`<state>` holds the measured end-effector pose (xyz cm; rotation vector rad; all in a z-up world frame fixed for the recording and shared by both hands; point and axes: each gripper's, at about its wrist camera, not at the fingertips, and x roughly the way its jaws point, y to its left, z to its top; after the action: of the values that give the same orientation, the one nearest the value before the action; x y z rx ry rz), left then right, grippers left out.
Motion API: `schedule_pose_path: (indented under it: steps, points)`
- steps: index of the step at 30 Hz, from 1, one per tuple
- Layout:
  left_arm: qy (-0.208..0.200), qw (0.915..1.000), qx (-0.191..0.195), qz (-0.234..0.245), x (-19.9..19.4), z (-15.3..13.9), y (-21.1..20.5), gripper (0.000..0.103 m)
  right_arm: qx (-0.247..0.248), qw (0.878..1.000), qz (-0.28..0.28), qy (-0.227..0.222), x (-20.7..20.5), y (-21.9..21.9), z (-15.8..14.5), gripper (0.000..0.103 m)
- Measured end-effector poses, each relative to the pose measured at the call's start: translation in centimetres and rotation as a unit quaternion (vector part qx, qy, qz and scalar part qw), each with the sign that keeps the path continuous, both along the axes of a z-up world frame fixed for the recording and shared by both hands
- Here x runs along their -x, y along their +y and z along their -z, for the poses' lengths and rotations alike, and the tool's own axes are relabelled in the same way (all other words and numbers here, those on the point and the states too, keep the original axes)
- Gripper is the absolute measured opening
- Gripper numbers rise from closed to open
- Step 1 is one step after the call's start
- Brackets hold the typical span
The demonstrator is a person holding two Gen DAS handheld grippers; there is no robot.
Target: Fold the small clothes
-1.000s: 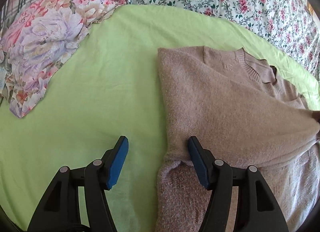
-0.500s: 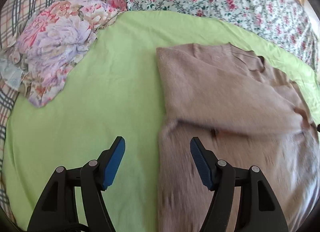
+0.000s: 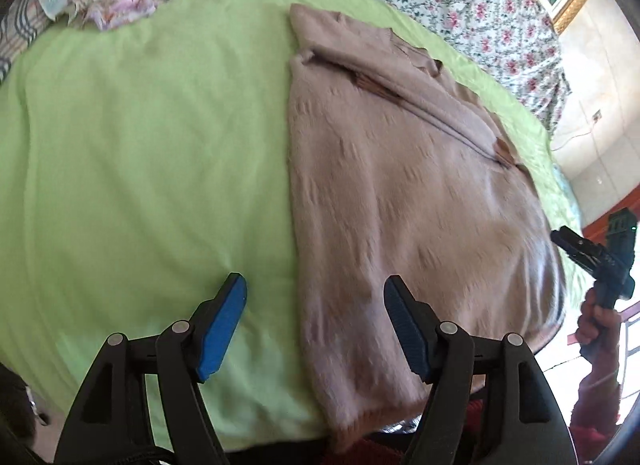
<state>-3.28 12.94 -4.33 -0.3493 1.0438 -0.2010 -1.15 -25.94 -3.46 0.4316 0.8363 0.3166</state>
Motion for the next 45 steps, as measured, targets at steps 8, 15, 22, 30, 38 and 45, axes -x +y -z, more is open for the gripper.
schedule_pose_path:
  steps: [8,15,22,30,38,45]
  points:
    - [-0.022,0.9960,0.045,0.074,3.1,0.7,-3.3,0.071,-0.021,1.000,-0.002,-0.010,5.5,-2.2,0.3,0.050]
    - [-0.023,0.9923,0.076,0.096,4.6,1.3,-3.1,0.071,0.006,1.000,-0.002,0.026,10.5,-5.0,1.9,0.050]
    - [-0.027,0.9897,0.039,0.135,5.1,1.7,-5.4,0.034,-0.020,0.998,-0.058,0.020,10.3,-2.9,3.9,0.051]
    - [-0.012,0.9894,0.039,0.139,5.0,1.9,-4.5,0.024,-0.064,0.994,-0.086,0.020,11.2,-3.5,5.8,0.025]
    - [-0.021,0.9867,0.060,0.150,4.9,2.7,-4.0,0.017,-0.089,0.991,-0.098,0.005,11.0,-2.0,7.1,0.011]
    - [-0.058,0.9840,0.083,0.147,6.8,1.5,-2.3,0.011,-0.138,0.986,-0.089,-0.031,12.4,-4.0,5.9,0.009]
